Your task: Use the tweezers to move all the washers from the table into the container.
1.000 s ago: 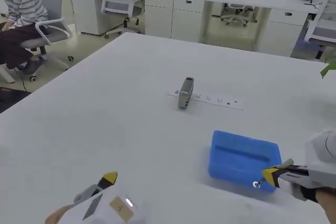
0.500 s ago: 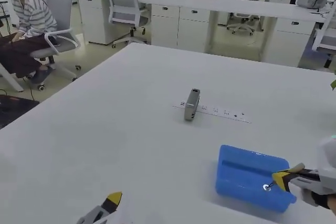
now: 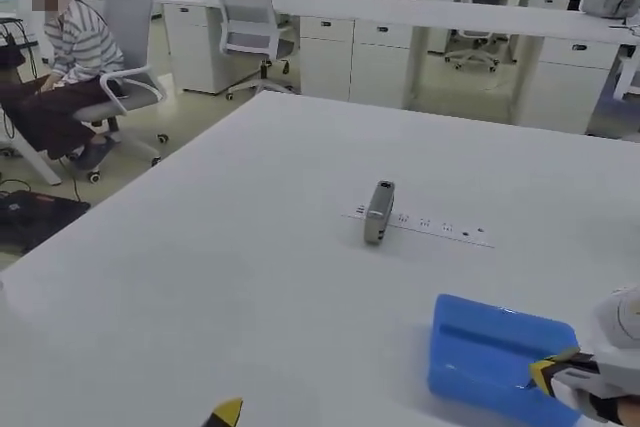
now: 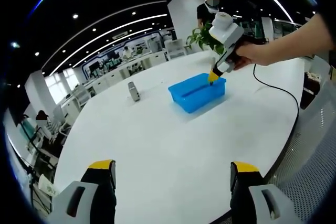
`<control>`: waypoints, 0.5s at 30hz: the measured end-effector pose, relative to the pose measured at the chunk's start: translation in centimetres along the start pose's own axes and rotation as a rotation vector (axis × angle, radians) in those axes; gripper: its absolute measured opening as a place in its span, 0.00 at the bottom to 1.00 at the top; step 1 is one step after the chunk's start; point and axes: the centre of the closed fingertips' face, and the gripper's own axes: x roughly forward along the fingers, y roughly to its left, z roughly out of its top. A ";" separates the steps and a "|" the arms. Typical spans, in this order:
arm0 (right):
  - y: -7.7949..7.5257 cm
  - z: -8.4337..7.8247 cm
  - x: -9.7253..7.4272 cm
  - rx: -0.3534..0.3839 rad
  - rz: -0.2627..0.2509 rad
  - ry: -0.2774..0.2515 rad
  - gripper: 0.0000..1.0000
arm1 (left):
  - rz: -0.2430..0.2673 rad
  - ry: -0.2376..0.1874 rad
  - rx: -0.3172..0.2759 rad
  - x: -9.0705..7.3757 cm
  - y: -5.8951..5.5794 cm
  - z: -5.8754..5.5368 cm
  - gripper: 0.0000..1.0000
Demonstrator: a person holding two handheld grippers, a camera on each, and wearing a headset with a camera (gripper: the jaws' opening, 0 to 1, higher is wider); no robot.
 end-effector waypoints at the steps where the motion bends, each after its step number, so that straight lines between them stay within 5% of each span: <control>1: 0.0 -0.1 0.2 0.000 0.005 0.004 0.02 | -0.001 0.000 0.000 0.0 0.0 0.0 0.92; 15: -0.1 0.0 1.0 -0.001 0.030 0.017 0.02 | 0.005 0.018 -0.007 0.1 0.1 -0.3 0.91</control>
